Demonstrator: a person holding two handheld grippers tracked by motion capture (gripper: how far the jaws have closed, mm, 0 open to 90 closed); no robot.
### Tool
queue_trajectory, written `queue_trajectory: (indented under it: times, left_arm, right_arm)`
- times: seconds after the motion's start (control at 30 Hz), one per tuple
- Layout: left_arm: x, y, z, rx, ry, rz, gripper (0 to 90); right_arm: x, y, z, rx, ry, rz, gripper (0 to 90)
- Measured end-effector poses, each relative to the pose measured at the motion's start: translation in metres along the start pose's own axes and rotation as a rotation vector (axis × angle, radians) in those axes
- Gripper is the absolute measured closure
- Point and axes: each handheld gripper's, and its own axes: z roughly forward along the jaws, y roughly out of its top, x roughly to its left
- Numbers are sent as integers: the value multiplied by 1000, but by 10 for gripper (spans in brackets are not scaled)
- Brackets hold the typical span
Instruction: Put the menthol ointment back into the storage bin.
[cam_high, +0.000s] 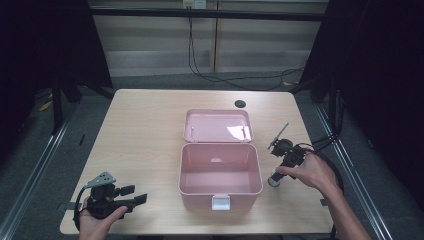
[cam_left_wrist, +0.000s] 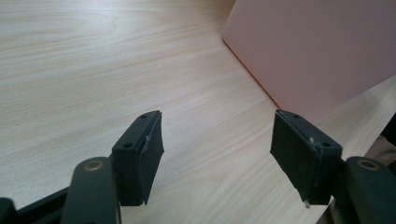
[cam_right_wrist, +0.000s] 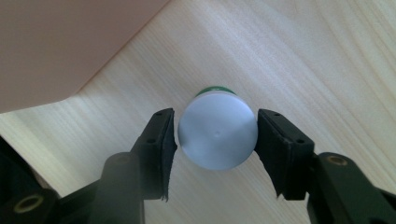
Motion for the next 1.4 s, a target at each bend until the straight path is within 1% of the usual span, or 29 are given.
queue_trajectory:
  times: [0.1,0.13,0.17,0.2,0.3,0.33,0.4,0.53,0.6,0.63,0.77,0.83,0.9,1.0,1.03,1.07,1.13,1.2,1.23,1.3,1.37,1.4]
  left_arm:
    - [-1,0,1,1,-3,-4,342]
    - [-1,0,1,1,-6,-3,343]
    - [-1,0,1,1,-6,-2,343]
    - [-1,0,0,0,-6,3,343]
    - [0,0,0,-3,-2,-2,343]
    - [1,0,0,-3,-2,0,343]
    - [0,0,-1,-7,-6,-8,343]
    - [0,0,0,-6,-4,-8,342]
    - [0,0,0,-6,-4,-6,343]
    - [0,0,0,-5,-5,-5,343]
    - [0,0,0,-3,-5,-4,343]
    - [0,0,0,1,-6,-4,343]
    - [-1,0,1,1,-7,-6,340]
    - [0,0,1,1,-6,-6,341]
    - [0,0,0,1,-6,-4,340]
    - [0,0,1,1,-6,-6,341]
    - [0,0,1,2,-6,-6,341]
    - [0,0,1,1,-6,-6,340]
    - [0,0,1,2,-6,-6,340]
    - [-1,0,1,1,-5,-8,340]
    - [0,0,1,1,-11,-7,338]
    - [0,0,1,1,-10,-6,338]
  right_arm:
    - [-2,0,3,-9,6,-1,488]
    - [-2,0,4,4,2,1,490]
    - [-2,1,5,12,9,9,491]
    - [-2,1,5,11,9,2,496]
    - [-1,2,6,8,3,-4,497]
    - [-1,2,6,12,5,1,497]
    - [0,3,7,16,2,-1,498]
    - [-1,3,7,19,0,-12,502]
    - [0,4,7,25,-9,-17,505]
    - [0,4,7,22,-4,-14,505]
    - [0,5,7,36,-6,-6,506]
    - [0,5,6,40,-9,-12,506]
    - [1,5,4,42,-11,-8,507]
    - [1,5,1,43,-4,-15,507]
    - [1,4,0,38,-11,-18,507]
    - [1,4,-1,32,-4,-18,507]
    - [2,4,-2,44,9,-17,507]
    - [3,4,-3,63,-8,-31,508]
    - [3,4,-2,70,-3,-48,508]
    - [4,4,-2,74,0,-49,508]
    - [6,5,-4,95,-4,-55,508]
    - [6,5,-4,94,-5,-60,508]
